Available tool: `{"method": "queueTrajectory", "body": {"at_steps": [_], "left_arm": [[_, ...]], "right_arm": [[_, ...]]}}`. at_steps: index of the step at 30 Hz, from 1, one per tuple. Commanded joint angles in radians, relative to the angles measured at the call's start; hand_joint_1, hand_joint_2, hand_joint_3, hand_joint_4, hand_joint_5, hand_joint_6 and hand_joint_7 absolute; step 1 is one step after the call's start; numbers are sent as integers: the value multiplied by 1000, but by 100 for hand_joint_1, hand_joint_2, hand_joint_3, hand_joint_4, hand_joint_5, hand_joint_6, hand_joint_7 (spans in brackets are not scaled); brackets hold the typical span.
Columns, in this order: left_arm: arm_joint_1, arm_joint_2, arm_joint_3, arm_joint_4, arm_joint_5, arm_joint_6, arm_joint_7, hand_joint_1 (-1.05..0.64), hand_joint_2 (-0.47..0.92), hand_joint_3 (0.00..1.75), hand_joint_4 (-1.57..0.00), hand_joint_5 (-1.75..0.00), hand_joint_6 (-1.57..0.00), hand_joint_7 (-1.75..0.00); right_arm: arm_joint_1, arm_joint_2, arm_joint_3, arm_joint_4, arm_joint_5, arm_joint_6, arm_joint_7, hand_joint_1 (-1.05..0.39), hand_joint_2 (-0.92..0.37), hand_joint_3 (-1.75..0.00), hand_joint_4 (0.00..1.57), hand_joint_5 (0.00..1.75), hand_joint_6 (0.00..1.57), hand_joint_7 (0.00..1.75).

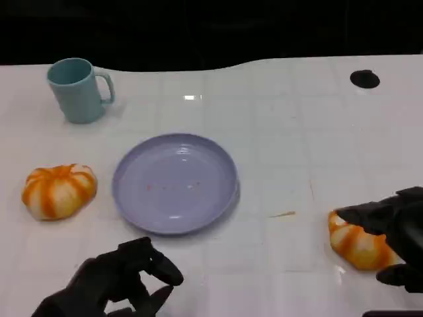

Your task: Grasp the bread from the table and place it into the plate.

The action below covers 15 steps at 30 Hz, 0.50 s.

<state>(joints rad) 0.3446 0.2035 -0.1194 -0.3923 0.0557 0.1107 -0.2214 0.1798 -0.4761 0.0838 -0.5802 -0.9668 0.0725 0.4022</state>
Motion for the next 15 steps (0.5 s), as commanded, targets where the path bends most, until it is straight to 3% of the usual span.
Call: {"method": "queueTrajectory", "body": {"at_steps": [1, 15], "left_arm": [[-4, 6, -1, 4, 3, -6, -2, -28, 83, 60, -66, -175, -65, -125], [4, 6, -8, -23, 12, 8, 4, -29, 82, 61, -64, -175, -65, -125]], "right_arm": [[-26, -10, 20, 49, -42, 8, 7, -45, -76, -1, 25, 15, 35, 0], [-169, -4, 114, 367, -69, 6, -79, -43, -80, -1, 31, 16, 40, 2]]}}
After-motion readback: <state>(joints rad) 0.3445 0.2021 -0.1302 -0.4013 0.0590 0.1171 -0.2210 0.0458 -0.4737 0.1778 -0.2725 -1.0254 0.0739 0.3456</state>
